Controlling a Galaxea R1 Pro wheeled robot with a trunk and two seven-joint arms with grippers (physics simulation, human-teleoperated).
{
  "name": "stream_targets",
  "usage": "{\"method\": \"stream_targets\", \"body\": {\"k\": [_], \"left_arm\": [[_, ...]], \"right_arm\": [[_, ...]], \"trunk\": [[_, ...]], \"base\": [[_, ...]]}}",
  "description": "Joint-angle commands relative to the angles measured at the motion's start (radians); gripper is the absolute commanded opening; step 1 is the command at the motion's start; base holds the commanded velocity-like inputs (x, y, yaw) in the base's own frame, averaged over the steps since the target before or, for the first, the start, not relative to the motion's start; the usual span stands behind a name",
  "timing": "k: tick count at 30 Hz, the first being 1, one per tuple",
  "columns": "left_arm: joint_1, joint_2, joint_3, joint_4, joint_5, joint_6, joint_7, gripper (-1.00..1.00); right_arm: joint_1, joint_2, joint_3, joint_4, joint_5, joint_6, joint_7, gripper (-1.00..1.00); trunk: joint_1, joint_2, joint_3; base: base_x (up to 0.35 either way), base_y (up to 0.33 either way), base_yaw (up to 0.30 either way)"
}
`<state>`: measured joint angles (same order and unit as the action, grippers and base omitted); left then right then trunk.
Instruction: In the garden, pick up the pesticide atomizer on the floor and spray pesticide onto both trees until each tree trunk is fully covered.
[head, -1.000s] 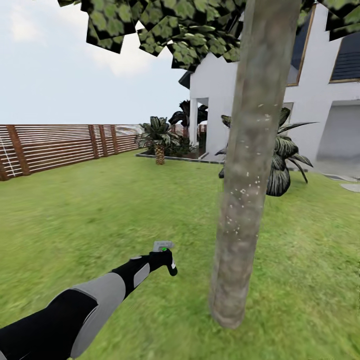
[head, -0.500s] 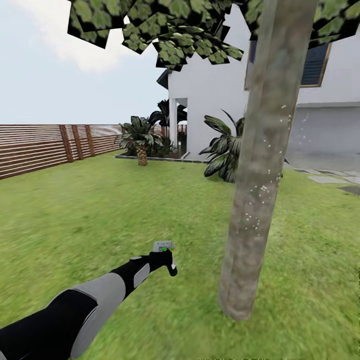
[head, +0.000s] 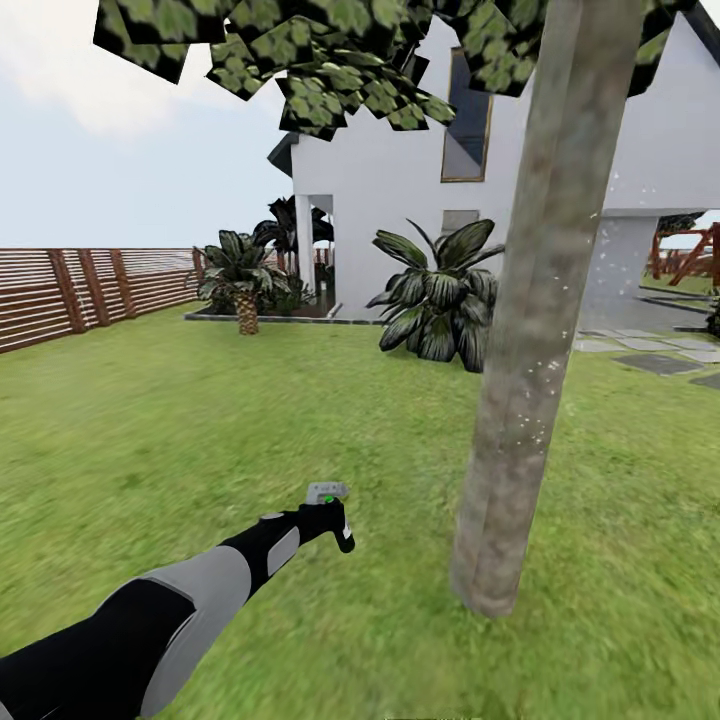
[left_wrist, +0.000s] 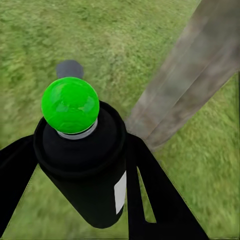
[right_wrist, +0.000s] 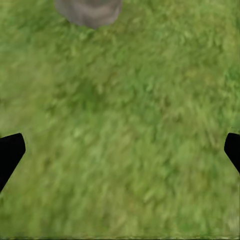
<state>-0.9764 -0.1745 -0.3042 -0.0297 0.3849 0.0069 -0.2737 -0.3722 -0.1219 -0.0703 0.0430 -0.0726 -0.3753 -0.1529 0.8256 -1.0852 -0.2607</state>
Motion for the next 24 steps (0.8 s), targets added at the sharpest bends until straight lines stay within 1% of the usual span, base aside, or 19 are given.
{"method": "stream_targets", "body": {"k": [1,4,7,10,13,18,24], "left_arm": [[-0.001,0.0,-0.006,0.001,0.011,0.001,-0.002,-1.0],[-0.001,0.0,-0.007,0.001,0.011,0.001,-0.002,-1.0],[-0.001,0.0,-0.007,0.001,0.011,0.001,-0.002,-1.0],[-0.001,0.0,-0.009,0.001,0.011,0.001,-0.002,-1.0],[-0.001,0.0,-0.011,0.001,0.01,0.001,-0.002,-1.0],[0.0,0.0,-0.012,0.001,0.006,0.001,-0.002,-1.0],[0.005,0.0,-0.013,0.001,0.004,0.001,-0.002,-1.0]], "right_arm": [[-0.002,0.0,-0.006,0.005,-0.004,-0.01,0.003,1.0],[-0.002,0.0,-0.006,0.005,-0.004,-0.01,0.003,1.0],[-0.002,0.0,-0.006,0.005,-0.004,-0.01,0.003,1.0],[-0.002,0.0,-0.006,0.005,-0.004,-0.01,0.003,1.0],[-0.002,0.0,-0.006,0.005,-0.004,-0.01,0.003,1.0],[-0.002,0.0,-0.006,0.005,-0.004,-0.01,0.003,1.0],[-0.002,-0.001,-0.006,0.005,-0.004,-0.01,0.003,1.0]], "trunk": [[0.0,-0.001,-0.002],[0.0,-0.001,-0.003],[0.0,-0.001,-0.004],[0.0,-0.001,-0.006],[0.0,-0.001,-0.009],[0.0,-0.001,-0.013],[0.0,-0.001,-0.022]], "base": [[0.0,0.7,-0.3],[0.0,0.7,-0.3],[0.021,0.35,-0.3],[0.148,0.341,-0.296],[0.245,0.301,-0.206],[0.295,0.263,-0.101],[0.339,0.152,-0.114]]}}
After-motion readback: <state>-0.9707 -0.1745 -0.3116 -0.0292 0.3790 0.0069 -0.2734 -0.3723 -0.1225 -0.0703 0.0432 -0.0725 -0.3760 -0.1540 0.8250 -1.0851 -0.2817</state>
